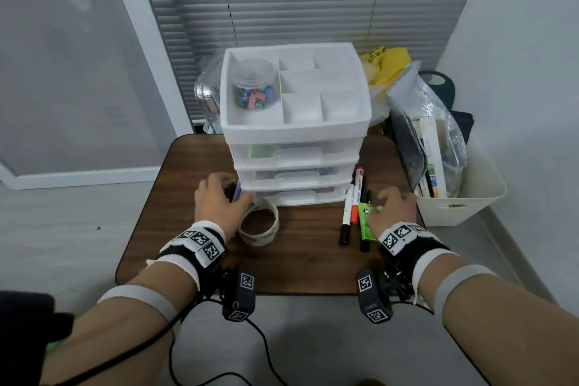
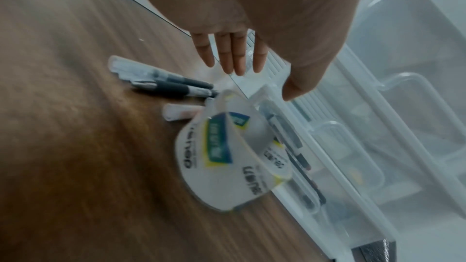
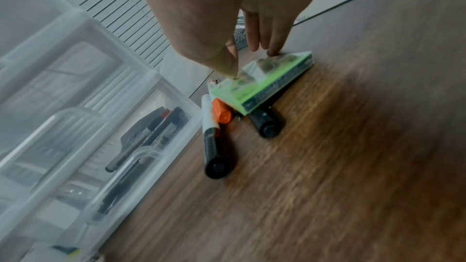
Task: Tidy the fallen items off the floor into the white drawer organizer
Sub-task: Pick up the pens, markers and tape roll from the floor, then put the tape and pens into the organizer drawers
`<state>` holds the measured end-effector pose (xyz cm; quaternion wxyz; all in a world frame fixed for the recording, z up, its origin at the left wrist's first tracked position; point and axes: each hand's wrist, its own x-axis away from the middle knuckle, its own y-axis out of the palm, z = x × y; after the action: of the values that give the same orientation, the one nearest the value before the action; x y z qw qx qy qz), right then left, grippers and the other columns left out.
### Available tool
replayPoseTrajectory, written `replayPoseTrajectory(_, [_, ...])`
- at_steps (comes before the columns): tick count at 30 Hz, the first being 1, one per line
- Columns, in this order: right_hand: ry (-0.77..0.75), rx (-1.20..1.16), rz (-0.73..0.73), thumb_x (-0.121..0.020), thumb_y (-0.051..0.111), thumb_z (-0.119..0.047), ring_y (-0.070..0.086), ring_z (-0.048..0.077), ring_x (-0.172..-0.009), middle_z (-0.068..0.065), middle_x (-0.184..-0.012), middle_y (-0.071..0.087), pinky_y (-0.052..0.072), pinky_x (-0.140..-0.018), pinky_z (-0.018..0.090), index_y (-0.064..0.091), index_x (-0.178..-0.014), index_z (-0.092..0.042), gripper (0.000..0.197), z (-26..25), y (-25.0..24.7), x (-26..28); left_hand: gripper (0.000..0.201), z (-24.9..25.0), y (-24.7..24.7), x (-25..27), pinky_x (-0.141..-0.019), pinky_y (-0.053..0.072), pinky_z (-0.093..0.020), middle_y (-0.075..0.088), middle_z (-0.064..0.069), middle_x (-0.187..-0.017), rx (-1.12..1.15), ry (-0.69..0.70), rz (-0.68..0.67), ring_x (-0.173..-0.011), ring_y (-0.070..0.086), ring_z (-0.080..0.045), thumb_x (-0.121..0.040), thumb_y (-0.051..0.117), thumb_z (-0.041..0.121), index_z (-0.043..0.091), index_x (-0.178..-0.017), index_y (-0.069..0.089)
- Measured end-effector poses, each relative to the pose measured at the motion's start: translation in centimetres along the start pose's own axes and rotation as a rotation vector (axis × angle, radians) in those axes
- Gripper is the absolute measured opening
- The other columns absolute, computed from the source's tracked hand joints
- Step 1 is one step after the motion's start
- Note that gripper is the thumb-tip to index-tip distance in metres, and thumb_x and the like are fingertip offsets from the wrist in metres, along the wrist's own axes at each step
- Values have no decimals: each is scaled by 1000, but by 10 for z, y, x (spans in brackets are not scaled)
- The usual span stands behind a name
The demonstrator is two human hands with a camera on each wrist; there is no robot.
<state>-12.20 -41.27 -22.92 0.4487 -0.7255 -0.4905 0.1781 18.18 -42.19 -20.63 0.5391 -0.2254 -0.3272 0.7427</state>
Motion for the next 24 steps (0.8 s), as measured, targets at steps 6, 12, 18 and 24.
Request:
replayPoseTrajectory(6, [-19,222,-92,-82,65,-48,33,34,-128,11,-136,34,41,-97,42,50,-116,-23,45,0,-5,2,78,7,14,2,-103,41,-43,51,-7,-125,-210,-29,-188,-122,43,-32,-67,76,59,18,-126,46])
replayPoseTrajectory(12, [43,295,-36,-85,66,-41,33,36,-128,16,-138,34,45,-97,45,49,-121,-16,46,-5,-2,-3,54,-12,10,2,-102,39,-38,53,-9,-127,-263,-24,-234,-118,44,-31,-79,71,27,21,-128,50])
replayPoseTrajectory(18, [61,258,-26,-85,62,-42,38,35,-126,15,-132,42,42,-98,45,50,-117,-16,43,-32,-14,6,65,3,-8,0,-97,43,-34,51,-4,-128,147,-12,-189,-117,49,-21,-76,78,32,22,-132,45])
replayPoseTrajectory(24, [20,-914,-485,-92,61,-22,60,21,-61,11,-81,70,48,-59,32,73,-92,-8,18,-107,-31,56,66,57,-47,1,-88,41,-12,54,14,-126,619,62,-130,-115,51,1,-86,68,46,29,-142,37])
